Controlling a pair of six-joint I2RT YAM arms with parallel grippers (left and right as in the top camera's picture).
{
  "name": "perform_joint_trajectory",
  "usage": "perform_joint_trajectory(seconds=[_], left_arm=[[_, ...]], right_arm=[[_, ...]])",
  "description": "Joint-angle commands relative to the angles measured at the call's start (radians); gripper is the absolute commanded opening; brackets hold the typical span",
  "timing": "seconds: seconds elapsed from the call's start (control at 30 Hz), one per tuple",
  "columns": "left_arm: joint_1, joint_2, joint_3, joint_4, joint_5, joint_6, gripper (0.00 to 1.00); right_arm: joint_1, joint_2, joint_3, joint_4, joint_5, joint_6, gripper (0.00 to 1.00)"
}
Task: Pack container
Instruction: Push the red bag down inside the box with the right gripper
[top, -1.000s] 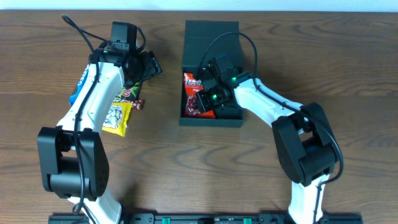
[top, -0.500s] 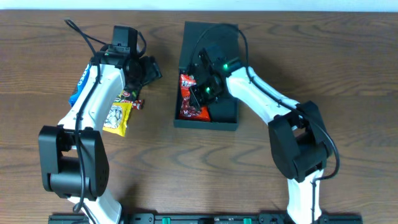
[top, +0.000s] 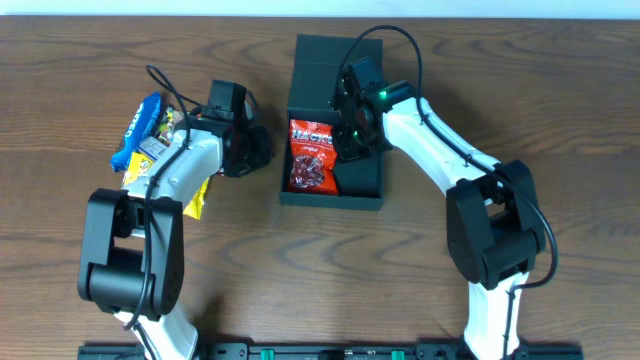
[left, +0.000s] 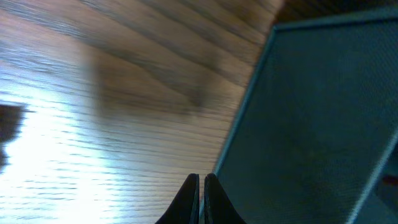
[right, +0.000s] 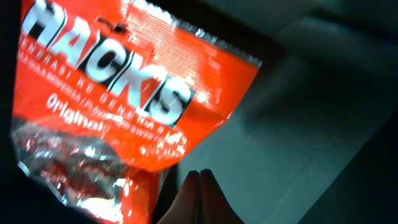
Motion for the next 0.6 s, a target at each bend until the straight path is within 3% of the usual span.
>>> perform_joint_trajectory(seconds=[0.0,0.3,0.57], left_arm=[[-0.018,0.011,-0.007,0.020,0.022,-0.019,0.06],[-0.028,0.011,-0.007,0.034,0.027,-0.019,0.06],[-0.028,0.011,-0.007,0.040,0.051,-0.018,0.06]], right_arm=[[-0.003,0.006,-0.032,0.042,0.036,0.035,0.01],[0.024,0.036,-0.059,0.207,-0.021,0.074,0.01],[0.048,0.036,-0.059,0.220,-0.062,0.069,0.01]])
